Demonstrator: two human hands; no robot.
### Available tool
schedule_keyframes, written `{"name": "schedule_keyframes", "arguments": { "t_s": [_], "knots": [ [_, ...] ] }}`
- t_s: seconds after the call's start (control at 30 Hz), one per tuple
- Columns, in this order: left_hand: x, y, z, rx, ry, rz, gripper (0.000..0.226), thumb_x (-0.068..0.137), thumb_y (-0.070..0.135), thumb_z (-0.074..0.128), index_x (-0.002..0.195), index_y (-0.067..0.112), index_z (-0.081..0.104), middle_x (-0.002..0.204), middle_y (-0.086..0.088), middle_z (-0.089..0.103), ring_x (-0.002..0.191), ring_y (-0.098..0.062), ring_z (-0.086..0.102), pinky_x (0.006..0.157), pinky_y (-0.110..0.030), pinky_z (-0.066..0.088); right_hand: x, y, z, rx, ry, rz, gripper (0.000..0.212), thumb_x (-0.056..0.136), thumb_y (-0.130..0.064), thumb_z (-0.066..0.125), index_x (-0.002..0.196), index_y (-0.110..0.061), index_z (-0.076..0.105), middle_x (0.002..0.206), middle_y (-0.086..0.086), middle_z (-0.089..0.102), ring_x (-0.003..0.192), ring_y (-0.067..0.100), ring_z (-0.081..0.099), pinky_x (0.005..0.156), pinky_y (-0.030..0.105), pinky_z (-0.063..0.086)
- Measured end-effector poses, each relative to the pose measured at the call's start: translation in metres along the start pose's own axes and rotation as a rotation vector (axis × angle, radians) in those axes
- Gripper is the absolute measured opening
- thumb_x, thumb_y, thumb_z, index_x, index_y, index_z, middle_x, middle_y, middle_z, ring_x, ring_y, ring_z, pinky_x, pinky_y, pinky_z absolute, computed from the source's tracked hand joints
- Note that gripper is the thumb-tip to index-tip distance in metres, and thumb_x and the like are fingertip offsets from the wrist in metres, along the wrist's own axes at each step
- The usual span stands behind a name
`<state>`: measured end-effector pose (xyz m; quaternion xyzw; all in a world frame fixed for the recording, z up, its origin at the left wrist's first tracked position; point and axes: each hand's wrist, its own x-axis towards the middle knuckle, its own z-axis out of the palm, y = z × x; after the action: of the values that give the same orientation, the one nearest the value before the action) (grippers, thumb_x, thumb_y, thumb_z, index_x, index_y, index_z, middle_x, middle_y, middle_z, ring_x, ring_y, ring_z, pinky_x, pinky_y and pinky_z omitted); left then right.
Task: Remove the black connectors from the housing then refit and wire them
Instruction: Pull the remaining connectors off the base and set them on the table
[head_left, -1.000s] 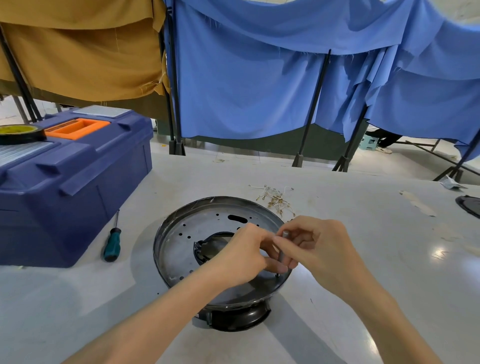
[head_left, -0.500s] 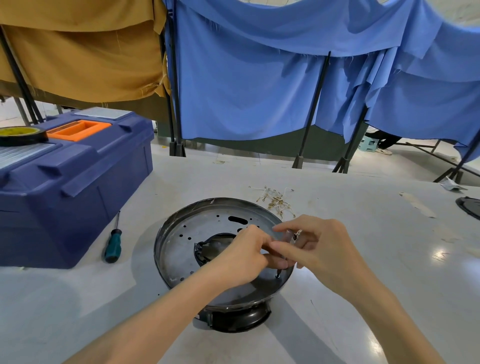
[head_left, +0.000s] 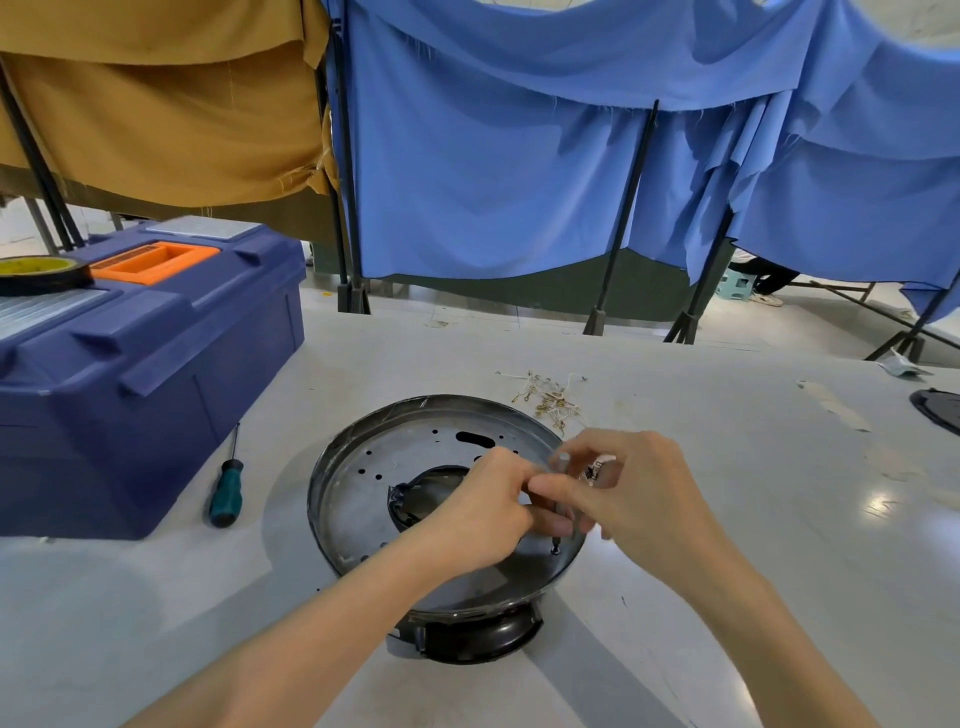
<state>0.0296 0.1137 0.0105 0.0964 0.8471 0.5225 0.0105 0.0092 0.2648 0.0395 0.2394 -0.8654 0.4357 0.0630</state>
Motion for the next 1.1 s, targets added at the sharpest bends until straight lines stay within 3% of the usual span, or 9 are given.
{"name": "schedule_keyframes", "arguments": {
  "t_s": [0.07,0.17,0.3,0.4,0.47,0.6,0.73,0.9,1.1],
  "knots": [
    [0.000,-0.001,-0.001,0.018,0.006,-0.019,0.035,0.080,-0.012,0.060,0.069,0.018,0.071,0.077,0.000,0.073,0.083,-0.012,0.070,0.087,-0.027,0.052,0.002,-0.001,-0.008,0.074,-0.059,-0.050,0.014,0.073,-0.026,0.082,0.085,-0.027,0.074,0.065,-0.009,0.069,0.054,0.023,0.064,0.055,0.031,0.054],
    [0.000,-0.002,-0.003,0.036,-0.013,-0.010,0.043,0.080,-0.005,0.068,0.057,0.030,0.064,0.069,0.011,0.066,0.078,-0.004,0.062,0.090,-0.027,0.049,0.001,-0.002,-0.004,0.213,-0.077,-0.067,0.010,0.076,-0.005,0.079,0.074,-0.013,0.072,0.054,0.003,0.067,0.046,0.019,0.065,0.049,0.023,0.052],
    [-0.002,0.001,0.001,-0.039,0.002,0.051,0.022,0.071,0.010,0.083,0.070,0.028,0.070,0.074,0.000,0.068,0.079,-0.012,0.063,0.086,-0.031,0.053,0.000,0.002,0.004,0.170,0.064,0.002,0.017,0.074,-0.013,0.082,0.066,-0.015,0.068,0.049,0.004,0.065,0.044,0.016,0.064,0.051,0.021,0.053],
    [0.001,0.000,0.004,-0.067,0.034,0.083,0.042,0.075,-0.005,0.074,0.066,0.035,0.070,0.081,-0.010,0.072,0.088,-0.024,0.067,0.088,-0.036,0.055,-0.007,0.001,0.019,0.122,0.252,0.073,0.021,0.072,-0.012,0.083,0.062,-0.020,0.065,0.048,0.001,0.063,0.041,0.007,0.060,0.043,0.011,0.045],
    [0.002,-0.002,0.003,-0.067,0.025,0.079,0.053,0.075,-0.015,0.065,0.063,0.036,0.071,0.082,-0.005,0.074,0.089,-0.016,0.069,0.083,-0.021,0.054,-0.011,-0.001,0.027,0.082,0.323,0.096,0.025,0.070,-0.019,0.084,0.060,-0.025,0.062,0.050,-0.003,0.061,0.045,0.009,0.061,0.043,0.014,0.047],
    [0.001,-0.002,0.000,-0.055,-0.010,0.031,0.035,0.079,-0.014,0.063,0.073,0.018,0.074,0.087,-0.007,0.075,0.094,-0.011,0.069,0.089,-0.022,0.052,-0.003,-0.002,0.009,0.108,0.097,0.023,0.016,0.070,-0.028,0.084,0.066,-0.026,0.068,0.055,-0.004,0.065,0.050,0.015,0.065,0.055,0.029,0.056],
    [0.002,-0.001,0.000,0.004,0.004,0.024,0.027,0.080,0.006,0.075,0.065,0.027,0.068,0.080,0.001,0.074,0.086,-0.011,0.068,0.095,-0.031,0.049,0.000,0.000,-0.005,0.138,-0.048,-0.115,0.008,0.076,-0.012,0.079,0.077,-0.017,0.073,0.064,-0.002,0.069,0.050,0.015,0.067,0.055,0.024,0.056],
    [0.001,-0.003,-0.001,-0.003,0.000,0.014,0.013,0.073,0.008,0.081,0.078,0.015,0.071,0.078,0.001,0.071,0.084,-0.014,0.066,0.090,-0.038,0.052,-0.007,0.006,0.006,0.254,0.089,-0.016,0.020,0.074,-0.008,0.081,0.066,-0.014,0.063,0.052,0.005,0.065,0.044,0.023,0.064,0.048,0.031,0.055],
    [0.004,-0.003,0.004,0.058,-0.006,-0.023,0.008,0.083,0.000,0.069,0.088,0.005,0.073,0.092,-0.004,0.074,0.095,-0.010,0.067,0.098,-0.033,0.048,-0.012,0.011,0.027,0.058,0.374,0.071,0.045,0.074,-0.023,0.080,0.052,-0.017,0.042,0.048,0.002,0.053,0.046,0.015,0.048,0.049,0.028,0.043]
  ]
}}
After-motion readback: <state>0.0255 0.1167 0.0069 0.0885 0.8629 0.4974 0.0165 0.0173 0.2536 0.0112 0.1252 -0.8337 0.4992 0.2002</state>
